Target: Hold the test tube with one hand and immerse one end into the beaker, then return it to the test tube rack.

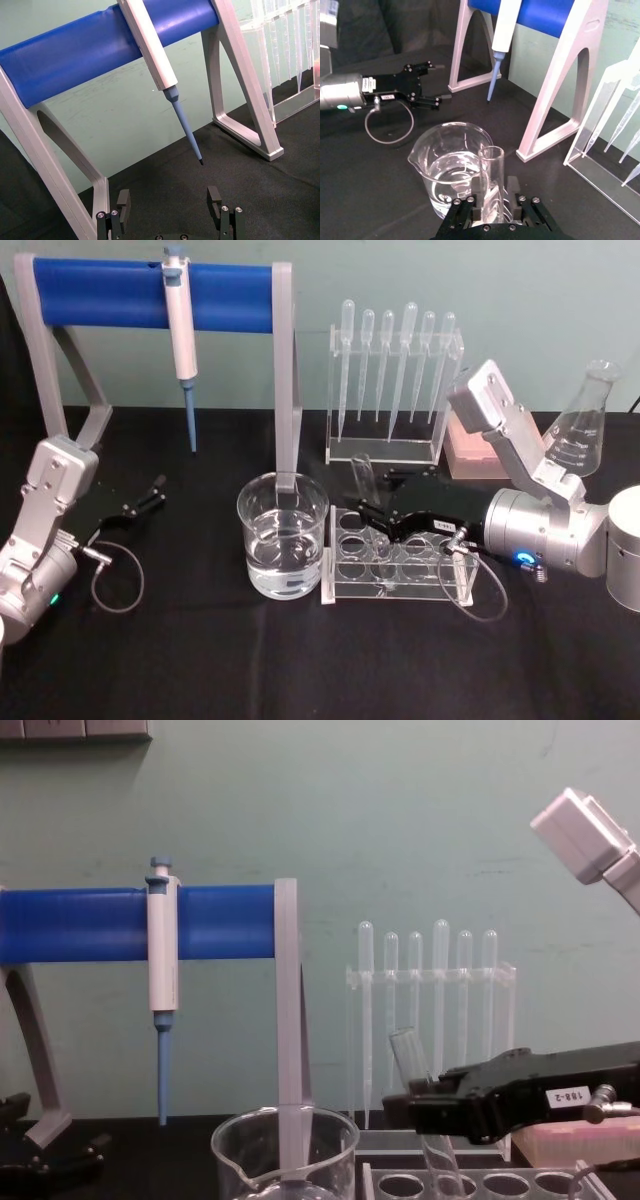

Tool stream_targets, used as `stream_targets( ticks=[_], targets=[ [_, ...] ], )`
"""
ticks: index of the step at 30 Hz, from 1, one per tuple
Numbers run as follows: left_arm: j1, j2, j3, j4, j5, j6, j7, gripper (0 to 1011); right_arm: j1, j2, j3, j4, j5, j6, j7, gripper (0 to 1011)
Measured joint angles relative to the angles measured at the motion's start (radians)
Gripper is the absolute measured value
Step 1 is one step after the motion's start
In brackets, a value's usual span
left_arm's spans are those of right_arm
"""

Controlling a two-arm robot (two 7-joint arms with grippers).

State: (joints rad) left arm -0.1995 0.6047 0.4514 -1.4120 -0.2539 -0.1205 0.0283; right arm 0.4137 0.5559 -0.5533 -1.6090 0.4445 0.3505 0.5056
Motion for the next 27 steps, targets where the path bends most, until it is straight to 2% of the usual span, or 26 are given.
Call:
stream_targets(
  ticks=[1, 4, 11, 21, 27],
  targets=[
    [0.000, 0.000, 0.000, 0.000, 0.000, 0.000, 0.000, 1000, -0.001, 0.000, 0.001, -0.001, 0.003, -0.001, 0.000, 361],
    [0.000, 0.000, 0.000, 0.000, 0.000, 0.000, 0.000, 1000, -0.014, 0.000, 0.013, -0.018, 0.018, -0.008, -0.001, 230],
    [0.000, 0.000, 0.000, 0.000, 0.000, 0.000, 0.000, 1000, -0.059, 0.008, 0.052, -0.069, 0.050, -0.046, -0.028, 224],
    [0.000, 0.000, 0.000, 0.000, 0.000, 0.000, 0.000, 1000, -0.162, 0.030, 0.148, -0.194, 0.090, -0.153, -0.089, 225],
    [0.000, 0.000, 0.000, 0.000, 0.000, 0.000, 0.000, 1000, -0.186, 0.032, 0.181, -0.232, 0.102, -0.184, -0.104, 225]
  ],
)
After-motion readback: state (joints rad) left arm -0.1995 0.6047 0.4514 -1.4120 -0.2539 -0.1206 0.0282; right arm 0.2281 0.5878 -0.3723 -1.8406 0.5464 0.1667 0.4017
